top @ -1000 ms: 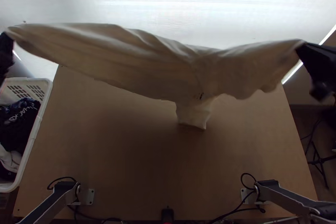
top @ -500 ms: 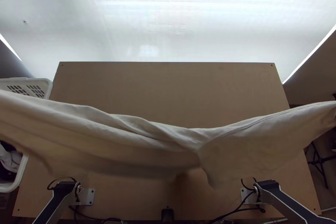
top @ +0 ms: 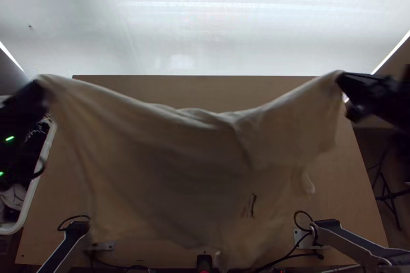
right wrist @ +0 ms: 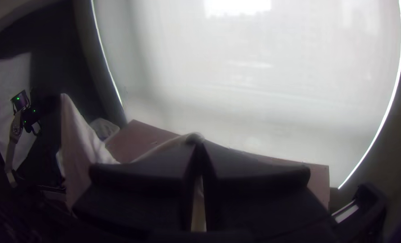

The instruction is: Fold the t-shirt

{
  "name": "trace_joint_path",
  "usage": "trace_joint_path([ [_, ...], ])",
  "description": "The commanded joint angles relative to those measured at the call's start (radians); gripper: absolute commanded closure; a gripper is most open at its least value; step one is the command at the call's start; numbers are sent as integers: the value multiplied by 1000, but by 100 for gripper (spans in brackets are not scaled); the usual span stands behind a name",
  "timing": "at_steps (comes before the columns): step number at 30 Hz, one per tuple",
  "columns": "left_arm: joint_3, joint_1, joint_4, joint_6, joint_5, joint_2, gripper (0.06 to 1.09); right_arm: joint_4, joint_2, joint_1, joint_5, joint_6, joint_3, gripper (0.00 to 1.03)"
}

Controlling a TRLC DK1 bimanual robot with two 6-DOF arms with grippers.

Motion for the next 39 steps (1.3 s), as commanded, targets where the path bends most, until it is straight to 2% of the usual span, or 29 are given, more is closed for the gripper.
trace_joint_path([
  [1,-472,-70,323,49,27,157,105,227,118,-41,5,-10,-386,100],
  [6,-575,-104,539,77,1,373,105,350,221,-83,5,8,-524,100],
  [12,-483,-102,673,86,0,632,105,529,396,-121,5,17,-545,100],
  [21,-139,-69,714,109,0,996,105,560,703,-140,6,22,-240,100],
  [29,164,-64,702,109,-45,1203,105,539,847,-138,25,34,-7,100],
  [30,184,-64,707,100,-46,1217,99,539,858,-137,25,34,8,99],
  [31,204,-59,710,81,-45,1232,81,535,862,-137,25,37,19,87],
  [32,218,-56,702,67,-40,1236,58,535,858,-137,25,54,22,67],
  [33,227,-55,700,55,-37,1241,30,535,851,-140,25,77,22,34],
  [34,243,-55,680,54,-35,1243,9,531,844,-141,25,102,22,2],
  [39,247,-50,519,41,-37,1126,10,445,715,-178,36,135,5,3],
])
